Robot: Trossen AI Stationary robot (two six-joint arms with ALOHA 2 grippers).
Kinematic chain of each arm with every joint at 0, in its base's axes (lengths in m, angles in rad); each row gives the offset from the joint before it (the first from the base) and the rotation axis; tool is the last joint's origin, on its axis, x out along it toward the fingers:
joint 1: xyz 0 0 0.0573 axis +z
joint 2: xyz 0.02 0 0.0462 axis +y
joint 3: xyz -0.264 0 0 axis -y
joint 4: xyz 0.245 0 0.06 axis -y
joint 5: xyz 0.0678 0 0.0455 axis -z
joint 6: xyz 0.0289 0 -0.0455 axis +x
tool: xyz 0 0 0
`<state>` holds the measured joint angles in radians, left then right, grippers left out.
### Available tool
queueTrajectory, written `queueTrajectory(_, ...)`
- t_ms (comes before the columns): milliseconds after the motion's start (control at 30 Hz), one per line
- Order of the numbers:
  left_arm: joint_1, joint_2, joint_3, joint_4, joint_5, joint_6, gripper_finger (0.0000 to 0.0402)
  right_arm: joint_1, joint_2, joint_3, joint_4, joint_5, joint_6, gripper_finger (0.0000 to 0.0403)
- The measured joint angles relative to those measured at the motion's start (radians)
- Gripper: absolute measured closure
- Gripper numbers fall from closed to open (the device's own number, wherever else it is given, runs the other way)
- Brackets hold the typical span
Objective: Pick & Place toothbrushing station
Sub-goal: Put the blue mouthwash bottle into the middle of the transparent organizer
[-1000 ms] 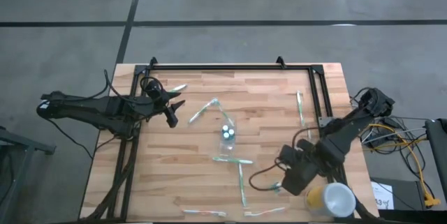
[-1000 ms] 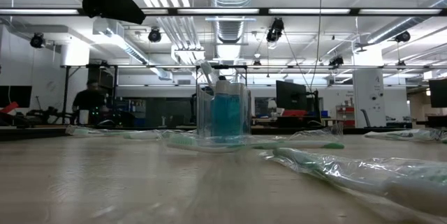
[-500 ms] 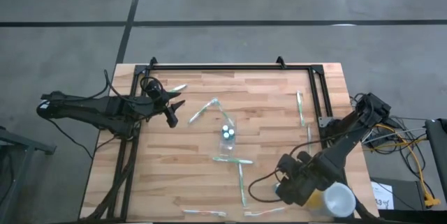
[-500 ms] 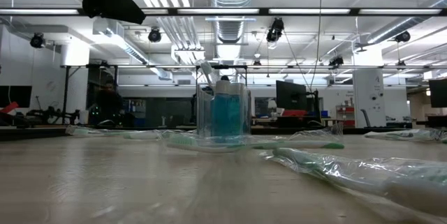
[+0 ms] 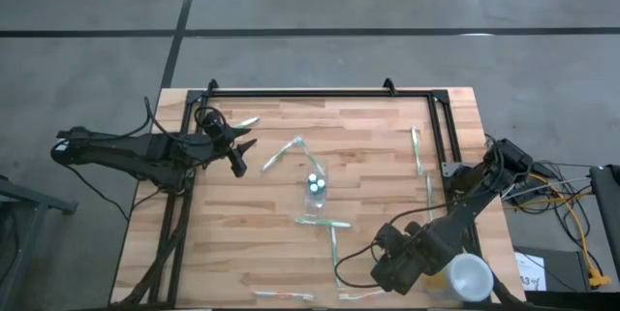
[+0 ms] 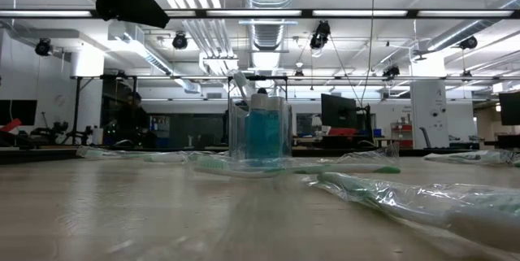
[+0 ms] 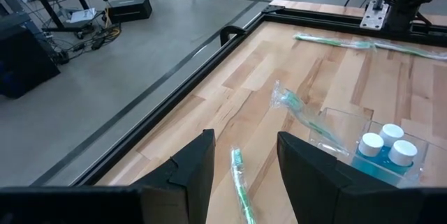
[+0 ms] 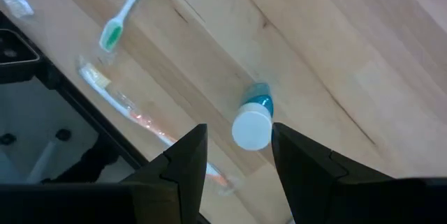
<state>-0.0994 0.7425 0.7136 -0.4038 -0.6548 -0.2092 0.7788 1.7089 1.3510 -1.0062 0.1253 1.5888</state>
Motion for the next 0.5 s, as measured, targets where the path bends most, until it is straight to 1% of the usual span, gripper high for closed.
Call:
queueTrajectory(200,0.000,0.000,0.000,0.000,0.000,0.000,0.0241,0.000,0.007,0.000,-0.008,-0.004,0.042,0.0244)
queueTrajectory(500,0.000,0.000,0.000,0.000,0.000,0.000,0.0241,0.000,0.006,-0.008,-0.011,-0.004,0.041,0.0214)
